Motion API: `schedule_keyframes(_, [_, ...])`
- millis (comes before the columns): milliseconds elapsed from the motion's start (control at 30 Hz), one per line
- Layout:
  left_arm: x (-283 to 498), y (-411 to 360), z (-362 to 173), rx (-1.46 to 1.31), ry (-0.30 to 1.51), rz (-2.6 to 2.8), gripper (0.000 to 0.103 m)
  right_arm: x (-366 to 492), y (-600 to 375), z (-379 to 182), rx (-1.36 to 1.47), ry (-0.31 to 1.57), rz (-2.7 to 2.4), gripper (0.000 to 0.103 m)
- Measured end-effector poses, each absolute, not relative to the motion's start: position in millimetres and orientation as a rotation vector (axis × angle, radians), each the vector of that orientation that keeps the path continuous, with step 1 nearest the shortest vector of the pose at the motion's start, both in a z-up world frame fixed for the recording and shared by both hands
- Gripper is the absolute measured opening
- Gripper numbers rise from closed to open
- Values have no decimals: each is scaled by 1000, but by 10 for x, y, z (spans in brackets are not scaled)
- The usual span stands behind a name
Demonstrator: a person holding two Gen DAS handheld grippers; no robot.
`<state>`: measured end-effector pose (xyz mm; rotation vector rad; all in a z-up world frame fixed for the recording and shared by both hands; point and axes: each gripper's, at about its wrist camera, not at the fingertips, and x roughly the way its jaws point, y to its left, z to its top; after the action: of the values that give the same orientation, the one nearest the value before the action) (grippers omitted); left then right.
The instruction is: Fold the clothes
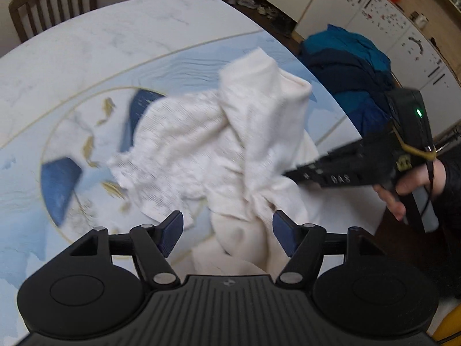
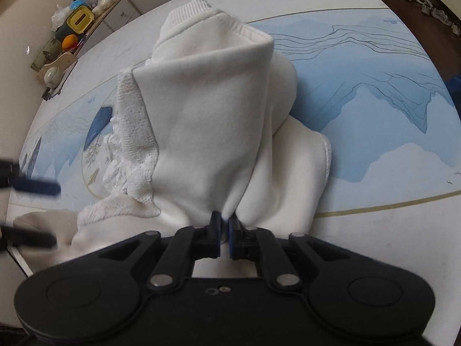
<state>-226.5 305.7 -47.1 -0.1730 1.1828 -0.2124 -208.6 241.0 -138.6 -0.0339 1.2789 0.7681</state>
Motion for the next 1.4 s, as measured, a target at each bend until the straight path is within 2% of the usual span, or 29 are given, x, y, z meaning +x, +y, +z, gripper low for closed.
schedule_keyframes(233, [-1772, 3092, -870, -204, 1195, -279, 70, -2070, 2500, -1339, -32, 1294, 767, 103])
schedule_keyframes(300, [-1665, 3032, -1071, -208, 1238, -270, 67, -2069, 2519, -1342, -35, 1297, 766, 103])
schedule_keyframes(367, [-1617, 3000, -1186, -237, 1255, -289, 52, -2063, 2540, -1344, -34, 1304, 764, 103])
schedule_keyframes(400, [-1596, 2983, -1234, -251, 1263, -299, 36, -2059, 2547, -1341, -28, 1307, 766, 103])
schedule_keyframes(433, [-1595, 2962, -1253, -258, 1262, -303, 27, -2056, 2554, -1337, -22, 1310, 769, 103])
schedule_keyframes(600, [-1700, 2835, -1154, -225, 1203, -289, 15, -2053, 2512, -1065, -4, 1260, 812, 103])
schedule_keyframes(867, [-1847, 2670, -940, -239, 1119, -259, 13, -1938, 2542, -237, -55, 1052, 862, 103])
schedule_keyframes(1033, [-1894, 2622, -992, -243, 1118, -233, 12, -2047, 3015, -542, -155, 1132, 774, 103])
schedule_keyframes(1200, [-1971, 2417, -1024, -133, 1109, -237, 12, -2068, 3075, -890, -99, 1278, 680, 103])
schedule_keyframes(1400, [-2013, 2416, -1007, -115, 1095, -220, 13, -2105, 3015, -930, -114, 1251, 660, 103])
